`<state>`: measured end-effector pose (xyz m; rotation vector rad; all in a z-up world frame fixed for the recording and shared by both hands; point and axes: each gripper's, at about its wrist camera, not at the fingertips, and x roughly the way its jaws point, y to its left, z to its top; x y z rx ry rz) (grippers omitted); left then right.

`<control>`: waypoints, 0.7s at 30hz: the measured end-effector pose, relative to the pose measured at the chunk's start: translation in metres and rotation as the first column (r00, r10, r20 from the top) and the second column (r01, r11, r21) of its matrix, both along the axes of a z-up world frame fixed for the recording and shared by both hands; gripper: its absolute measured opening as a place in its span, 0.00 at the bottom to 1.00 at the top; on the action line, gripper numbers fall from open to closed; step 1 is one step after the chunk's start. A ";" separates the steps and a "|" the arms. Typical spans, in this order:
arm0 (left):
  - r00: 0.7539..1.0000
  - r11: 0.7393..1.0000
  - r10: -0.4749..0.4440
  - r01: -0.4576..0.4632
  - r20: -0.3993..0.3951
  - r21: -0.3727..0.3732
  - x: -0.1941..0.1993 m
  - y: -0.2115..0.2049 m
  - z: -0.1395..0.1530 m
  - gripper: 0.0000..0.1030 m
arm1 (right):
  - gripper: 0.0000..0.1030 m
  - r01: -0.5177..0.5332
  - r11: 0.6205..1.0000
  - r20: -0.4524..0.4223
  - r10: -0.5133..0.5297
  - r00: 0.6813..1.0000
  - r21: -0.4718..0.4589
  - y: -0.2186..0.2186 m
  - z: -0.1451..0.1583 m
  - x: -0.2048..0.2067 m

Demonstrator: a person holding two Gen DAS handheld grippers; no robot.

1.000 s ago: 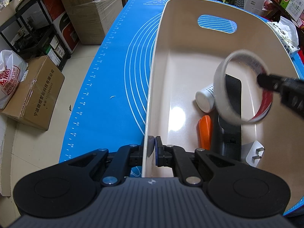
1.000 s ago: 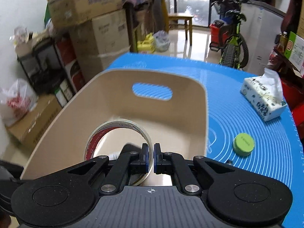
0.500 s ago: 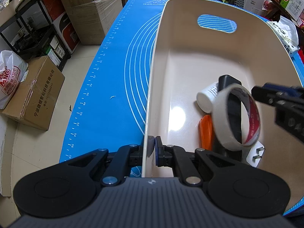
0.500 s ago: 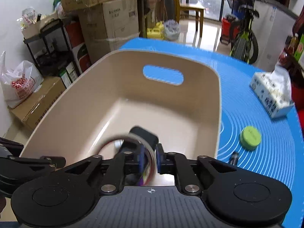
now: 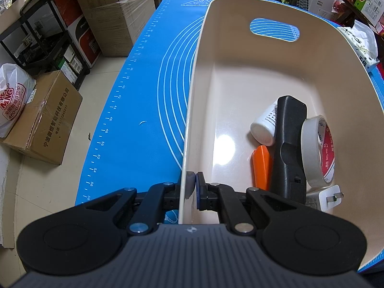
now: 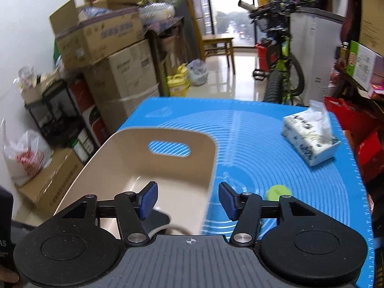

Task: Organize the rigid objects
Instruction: 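Move the right tool to the black marker and grasp it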

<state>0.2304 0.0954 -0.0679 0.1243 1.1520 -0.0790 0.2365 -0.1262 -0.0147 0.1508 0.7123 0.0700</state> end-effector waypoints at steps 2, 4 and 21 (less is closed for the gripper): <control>1.000 1.000 0.000 0.000 0.000 -0.001 0.000 0.000 0.000 0.08 | 0.66 0.024 1.000 0.012 -0.024 1.000 0.008 -0.011 0.001 -0.002; 1.000 1.000 0.001 -0.001 0.000 -0.001 0.000 0.000 0.000 0.08 | 0.71 0.049 0.999 0.022 -0.050 0.999 0.013 -0.023 0.001 -0.003; 1.000 1.000 0.002 -0.002 0.000 -0.003 0.000 0.002 0.000 0.08 | 0.94 0.226 0.974 -0.046 -0.228 0.973 -0.033 -0.092 -0.053 -0.007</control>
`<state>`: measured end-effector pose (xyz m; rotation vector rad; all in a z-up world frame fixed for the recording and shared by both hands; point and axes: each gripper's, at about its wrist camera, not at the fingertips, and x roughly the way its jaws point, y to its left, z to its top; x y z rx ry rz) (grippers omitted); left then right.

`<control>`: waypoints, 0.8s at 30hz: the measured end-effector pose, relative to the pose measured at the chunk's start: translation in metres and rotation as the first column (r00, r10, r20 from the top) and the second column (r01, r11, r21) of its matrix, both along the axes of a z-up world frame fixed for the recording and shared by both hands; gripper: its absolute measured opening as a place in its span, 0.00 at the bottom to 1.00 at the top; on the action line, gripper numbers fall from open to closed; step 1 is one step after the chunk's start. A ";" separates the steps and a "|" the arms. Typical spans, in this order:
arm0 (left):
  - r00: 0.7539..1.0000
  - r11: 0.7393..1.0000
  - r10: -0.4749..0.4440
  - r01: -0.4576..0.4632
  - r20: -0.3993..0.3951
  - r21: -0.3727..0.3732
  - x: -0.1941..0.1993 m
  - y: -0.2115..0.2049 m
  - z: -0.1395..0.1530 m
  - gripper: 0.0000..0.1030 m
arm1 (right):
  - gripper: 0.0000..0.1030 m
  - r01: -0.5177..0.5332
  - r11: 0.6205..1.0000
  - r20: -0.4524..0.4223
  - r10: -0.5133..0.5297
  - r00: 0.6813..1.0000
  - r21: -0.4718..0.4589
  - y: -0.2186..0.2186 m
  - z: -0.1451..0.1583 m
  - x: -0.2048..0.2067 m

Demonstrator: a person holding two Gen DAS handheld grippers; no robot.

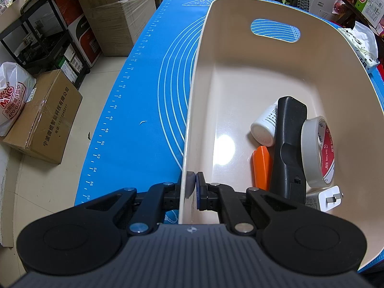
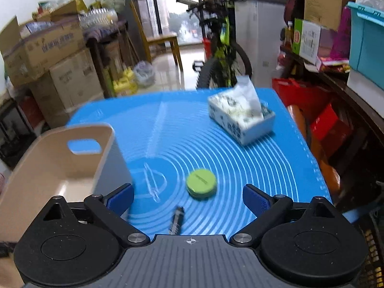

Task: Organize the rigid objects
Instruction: 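Move the right tool to the black marker and grasp it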

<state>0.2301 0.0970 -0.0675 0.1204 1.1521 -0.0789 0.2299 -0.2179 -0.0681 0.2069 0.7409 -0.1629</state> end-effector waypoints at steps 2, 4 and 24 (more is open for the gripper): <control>1.000 1.000 0.000 0.000 0.000 0.000 0.000 0.000 0.000 0.08 | 0.94 -0.008 1.000 -0.031 0.008 0.999 0.002 -0.002 -0.010 0.002; 1.000 1.000 0.000 0.000 0.000 0.000 0.000 0.000 0.000 0.08 | 0.94 -0.025 1.000 -0.069 0.025 0.997 0.005 -0.002 -0.021 0.006; 1.000 1.000 0.000 0.000 0.000 0.001 0.000 0.000 0.000 0.08 | 0.72 -0.156 0.985 -0.242 0.134 0.961 -0.073 0.029 -0.085 0.033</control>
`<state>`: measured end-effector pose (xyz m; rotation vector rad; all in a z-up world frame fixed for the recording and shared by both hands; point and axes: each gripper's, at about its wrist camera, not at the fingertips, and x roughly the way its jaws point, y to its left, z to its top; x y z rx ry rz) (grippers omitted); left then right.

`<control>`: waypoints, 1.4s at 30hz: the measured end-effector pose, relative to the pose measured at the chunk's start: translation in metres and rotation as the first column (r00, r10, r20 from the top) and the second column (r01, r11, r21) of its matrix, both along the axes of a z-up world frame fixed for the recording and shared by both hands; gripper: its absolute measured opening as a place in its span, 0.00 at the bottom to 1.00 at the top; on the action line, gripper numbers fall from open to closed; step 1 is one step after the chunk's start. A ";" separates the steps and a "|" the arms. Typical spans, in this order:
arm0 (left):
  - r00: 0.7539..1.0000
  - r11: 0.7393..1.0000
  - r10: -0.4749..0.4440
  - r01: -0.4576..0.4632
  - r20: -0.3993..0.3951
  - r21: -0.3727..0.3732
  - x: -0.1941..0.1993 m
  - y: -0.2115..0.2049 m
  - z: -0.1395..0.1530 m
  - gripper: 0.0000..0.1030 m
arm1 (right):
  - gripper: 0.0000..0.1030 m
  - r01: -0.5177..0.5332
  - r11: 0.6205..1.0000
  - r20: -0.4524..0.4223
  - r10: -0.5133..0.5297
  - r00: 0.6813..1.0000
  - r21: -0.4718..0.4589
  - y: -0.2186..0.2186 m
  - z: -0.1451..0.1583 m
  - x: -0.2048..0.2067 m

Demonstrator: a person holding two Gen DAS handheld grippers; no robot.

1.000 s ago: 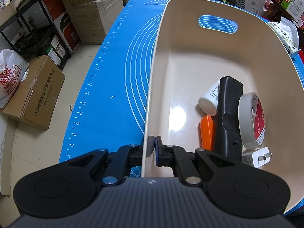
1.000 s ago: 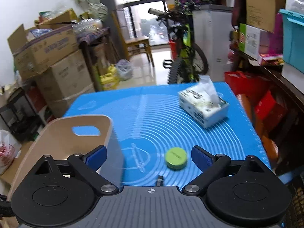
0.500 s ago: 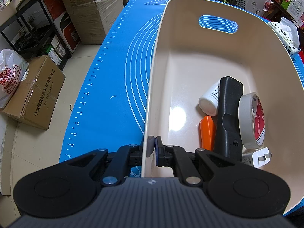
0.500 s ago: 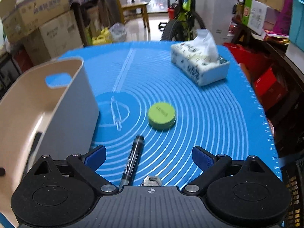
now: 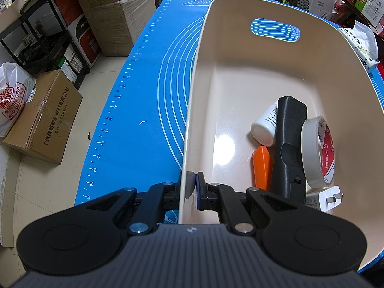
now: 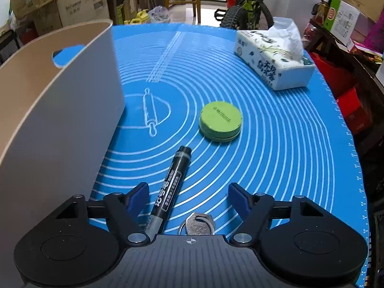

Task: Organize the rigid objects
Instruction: 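Move the right tool to the black marker and grasp it, then lift the black marker into the basket and open the right tool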

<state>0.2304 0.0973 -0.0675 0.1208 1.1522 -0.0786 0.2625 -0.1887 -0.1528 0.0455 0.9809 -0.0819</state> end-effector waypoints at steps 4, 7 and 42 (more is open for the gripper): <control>1.000 1.000 0.001 -0.001 0.000 -0.001 0.000 0.000 0.000 0.09 | 0.65 -0.006 1.000 0.004 0.006 1.000 -0.001 0.003 -0.001 -0.001; 1.000 1.000 0.000 0.000 0.000 -0.001 0.000 0.000 0.000 0.08 | 0.59 -0.001 1.000 0.009 0.001 1.000 0.013 0.004 0.000 -0.002; 1.000 1.000 -0.001 0.001 0.000 0.002 0.000 0.001 0.000 0.09 | 0.24 0.028 0.997 0.230 -0.042 0.972 0.066 -0.001 0.074 -0.035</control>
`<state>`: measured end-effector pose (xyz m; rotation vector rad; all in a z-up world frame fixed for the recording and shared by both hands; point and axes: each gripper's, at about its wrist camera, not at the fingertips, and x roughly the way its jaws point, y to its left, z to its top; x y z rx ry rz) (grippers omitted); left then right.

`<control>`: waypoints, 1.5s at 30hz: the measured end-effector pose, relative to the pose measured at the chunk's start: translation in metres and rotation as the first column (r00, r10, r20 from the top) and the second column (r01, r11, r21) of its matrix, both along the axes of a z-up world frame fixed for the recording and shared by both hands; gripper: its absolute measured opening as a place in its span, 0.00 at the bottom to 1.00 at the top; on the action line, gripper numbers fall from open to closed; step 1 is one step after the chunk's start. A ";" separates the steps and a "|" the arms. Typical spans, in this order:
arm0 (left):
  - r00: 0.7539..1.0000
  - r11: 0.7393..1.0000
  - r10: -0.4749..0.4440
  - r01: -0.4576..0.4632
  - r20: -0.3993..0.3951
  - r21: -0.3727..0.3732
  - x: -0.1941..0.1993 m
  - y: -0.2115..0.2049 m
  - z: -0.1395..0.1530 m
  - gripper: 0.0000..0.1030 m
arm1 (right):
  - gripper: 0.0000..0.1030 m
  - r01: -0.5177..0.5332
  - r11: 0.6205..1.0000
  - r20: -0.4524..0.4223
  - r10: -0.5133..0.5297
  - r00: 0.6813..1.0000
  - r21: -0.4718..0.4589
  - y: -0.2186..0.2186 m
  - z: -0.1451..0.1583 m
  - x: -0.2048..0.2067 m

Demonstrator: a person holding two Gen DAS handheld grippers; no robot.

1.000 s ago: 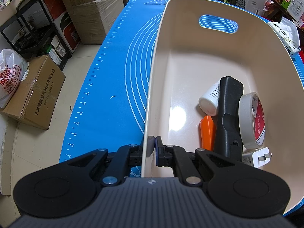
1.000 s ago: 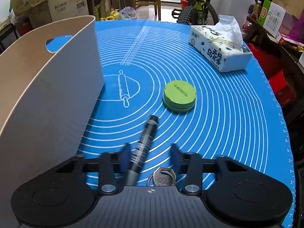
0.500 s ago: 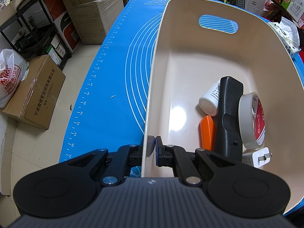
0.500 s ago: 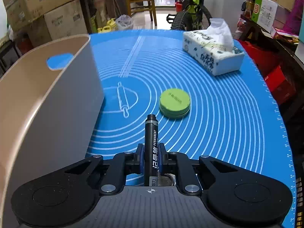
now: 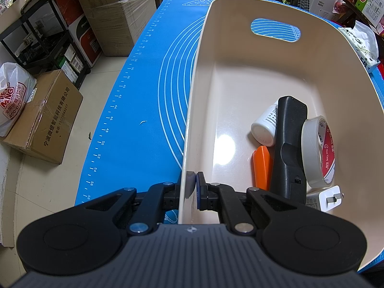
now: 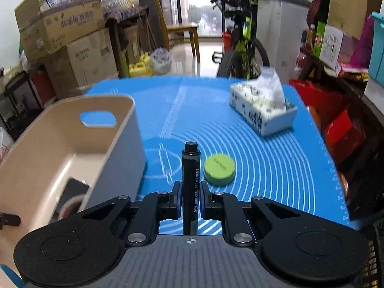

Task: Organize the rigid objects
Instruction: 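Lift the black marker into the basket and open the right tool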

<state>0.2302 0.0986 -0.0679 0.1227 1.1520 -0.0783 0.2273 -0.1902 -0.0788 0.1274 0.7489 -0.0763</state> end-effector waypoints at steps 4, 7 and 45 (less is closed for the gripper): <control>1.000 1.000 0.000 0.000 0.000 0.000 0.000 0.000 0.000 0.09 | 0.24 0.005 1.000 0.075 -0.004 0.997 -0.014 0.001 0.019 -0.007; 1.000 1.000 0.000 0.000 0.000 0.001 0.000 0.000 0.000 0.09 | 0.24 0.014 1.000 0.138 -0.011 0.990 -0.024 0.001 0.034 -0.011; 1.000 1.000 0.000 0.000 -0.001 0.009 0.001 -0.002 -0.002 0.09 | 0.25 -0.287 0.958 0.106 0.284 0.953 0.015 0.112 0.045 0.015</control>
